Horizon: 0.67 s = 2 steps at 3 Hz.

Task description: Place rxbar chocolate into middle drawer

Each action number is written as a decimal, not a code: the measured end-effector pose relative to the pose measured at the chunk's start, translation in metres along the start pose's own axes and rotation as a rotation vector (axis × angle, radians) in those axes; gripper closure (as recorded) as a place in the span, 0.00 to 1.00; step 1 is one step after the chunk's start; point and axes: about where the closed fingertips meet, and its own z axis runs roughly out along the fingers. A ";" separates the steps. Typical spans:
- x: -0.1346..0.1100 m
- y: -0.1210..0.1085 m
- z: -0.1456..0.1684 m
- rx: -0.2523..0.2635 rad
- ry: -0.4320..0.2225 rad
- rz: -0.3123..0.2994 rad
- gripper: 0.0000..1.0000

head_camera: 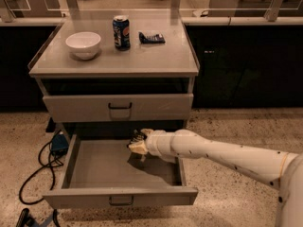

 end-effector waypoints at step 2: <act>0.097 0.028 0.080 -0.111 0.081 0.126 1.00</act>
Offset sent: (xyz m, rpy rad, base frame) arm -0.0127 0.0323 -0.1828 0.0310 0.2727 0.0266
